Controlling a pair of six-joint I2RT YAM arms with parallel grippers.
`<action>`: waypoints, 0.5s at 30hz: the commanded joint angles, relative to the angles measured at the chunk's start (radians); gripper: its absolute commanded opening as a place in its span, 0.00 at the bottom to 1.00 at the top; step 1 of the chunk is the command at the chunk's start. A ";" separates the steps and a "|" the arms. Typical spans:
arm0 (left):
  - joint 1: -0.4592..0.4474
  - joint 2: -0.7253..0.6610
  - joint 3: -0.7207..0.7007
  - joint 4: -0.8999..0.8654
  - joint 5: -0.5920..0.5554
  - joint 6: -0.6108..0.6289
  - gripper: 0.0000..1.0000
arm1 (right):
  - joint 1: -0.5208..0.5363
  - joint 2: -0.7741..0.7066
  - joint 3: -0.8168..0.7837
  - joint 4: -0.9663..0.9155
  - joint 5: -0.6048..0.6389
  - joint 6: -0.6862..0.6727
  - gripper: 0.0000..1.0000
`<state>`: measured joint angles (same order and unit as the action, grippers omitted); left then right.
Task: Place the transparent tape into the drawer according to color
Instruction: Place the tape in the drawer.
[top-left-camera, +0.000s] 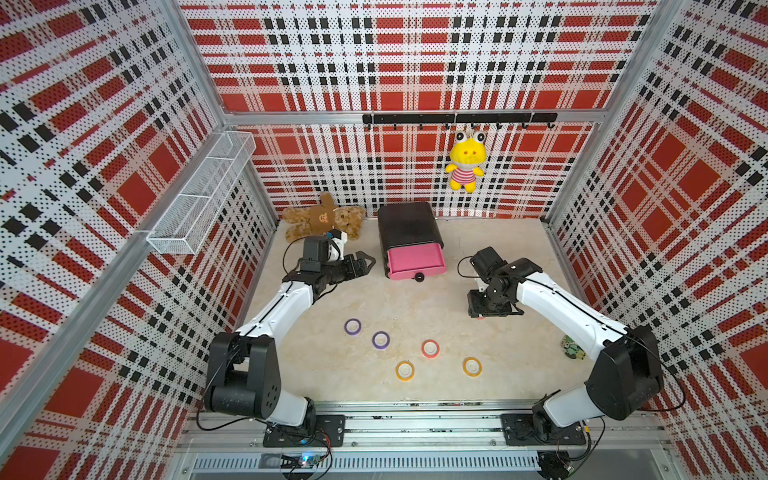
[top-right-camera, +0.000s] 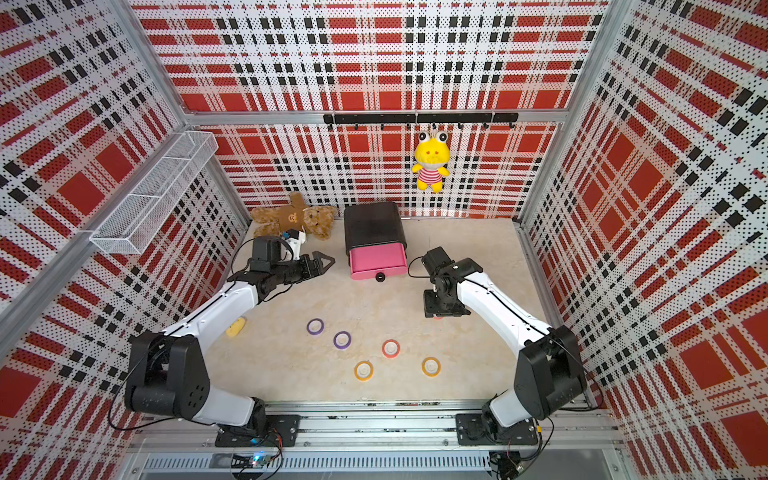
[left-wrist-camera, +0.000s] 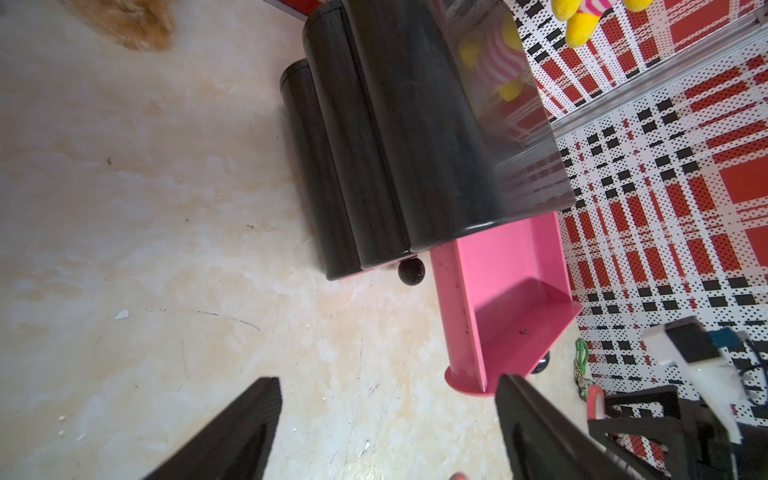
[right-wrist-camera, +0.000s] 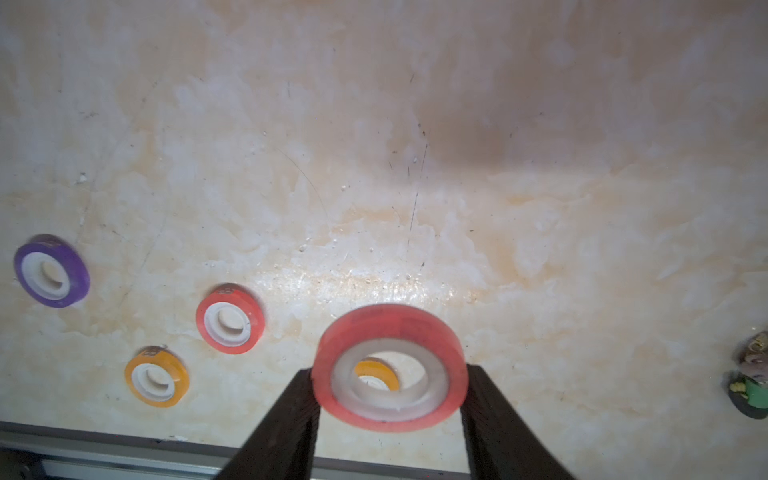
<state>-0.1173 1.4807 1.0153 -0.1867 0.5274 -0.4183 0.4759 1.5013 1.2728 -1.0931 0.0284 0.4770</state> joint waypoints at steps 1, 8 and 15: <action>-0.001 0.008 0.013 0.023 0.016 0.009 0.88 | 0.003 -0.015 0.086 -0.080 0.029 -0.020 0.41; -0.007 0.013 0.018 0.023 0.014 0.009 0.89 | 0.004 0.039 0.289 -0.119 0.023 -0.047 0.40; -0.011 0.009 0.020 0.023 0.013 0.009 0.89 | 0.010 0.136 0.442 -0.096 0.023 -0.069 0.40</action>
<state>-0.1234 1.4822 1.0157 -0.1867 0.5274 -0.4183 0.4767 1.5970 1.6741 -1.1843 0.0452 0.4278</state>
